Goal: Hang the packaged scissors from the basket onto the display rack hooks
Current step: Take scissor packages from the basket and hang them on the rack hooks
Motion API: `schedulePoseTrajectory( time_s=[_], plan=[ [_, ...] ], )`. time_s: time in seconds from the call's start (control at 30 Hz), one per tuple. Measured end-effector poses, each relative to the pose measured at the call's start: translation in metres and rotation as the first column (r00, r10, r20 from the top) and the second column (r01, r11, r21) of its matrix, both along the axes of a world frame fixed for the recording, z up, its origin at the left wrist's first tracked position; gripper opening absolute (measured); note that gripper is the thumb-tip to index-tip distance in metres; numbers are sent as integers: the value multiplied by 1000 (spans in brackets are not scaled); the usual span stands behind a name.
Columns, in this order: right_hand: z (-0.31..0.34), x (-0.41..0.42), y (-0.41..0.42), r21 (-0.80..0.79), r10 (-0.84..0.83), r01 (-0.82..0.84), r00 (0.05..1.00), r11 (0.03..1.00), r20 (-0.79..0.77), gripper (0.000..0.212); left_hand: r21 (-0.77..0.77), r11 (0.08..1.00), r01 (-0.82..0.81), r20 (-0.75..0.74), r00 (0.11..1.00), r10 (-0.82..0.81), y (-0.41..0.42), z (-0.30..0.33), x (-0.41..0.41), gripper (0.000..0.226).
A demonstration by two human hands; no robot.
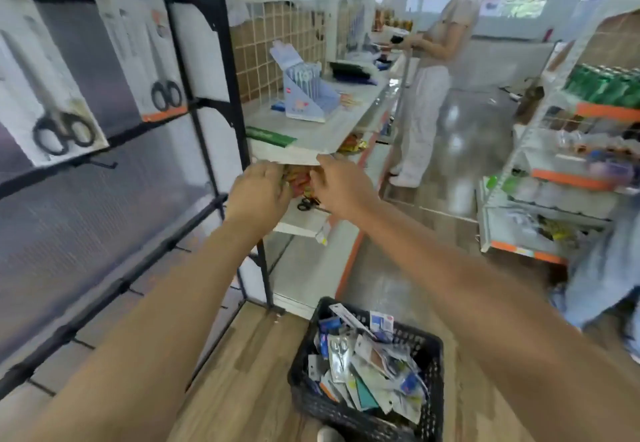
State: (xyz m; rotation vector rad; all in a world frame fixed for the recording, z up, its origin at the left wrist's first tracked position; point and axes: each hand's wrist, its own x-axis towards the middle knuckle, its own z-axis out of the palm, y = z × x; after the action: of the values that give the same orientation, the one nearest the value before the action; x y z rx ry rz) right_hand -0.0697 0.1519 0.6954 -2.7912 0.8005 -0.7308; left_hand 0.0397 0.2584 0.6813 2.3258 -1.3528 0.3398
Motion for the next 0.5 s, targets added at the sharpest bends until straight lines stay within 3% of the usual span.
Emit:
schedulePoseTrajectory(
  time_s=[0.27, 0.4, 0.43, 0.5],
  plan=[
    [-69, -142, -25, 121, -313, 323, 945, 939, -96, 40, 168, 942, 290, -140, 953, -269, -49, -73, -112, 42],
    [-122, -185, -31, 180, -433, 475, 872, 862, -228, 33, 200, 898, 391, -107, 920, -377, -56, -125, -137, 36],
    [-137, -194, -31, 188, -432, 486, 862, 854, -265, 34, 189, 901, 391, -101, 920, -378, -58, -138, -141, 34],
    [-168, -208, -31, 286, -430, 511, 851, 810, -303, 36, 290, 880, 376, -225, 921, -319, -61, -164, -148, 35]
  ],
)
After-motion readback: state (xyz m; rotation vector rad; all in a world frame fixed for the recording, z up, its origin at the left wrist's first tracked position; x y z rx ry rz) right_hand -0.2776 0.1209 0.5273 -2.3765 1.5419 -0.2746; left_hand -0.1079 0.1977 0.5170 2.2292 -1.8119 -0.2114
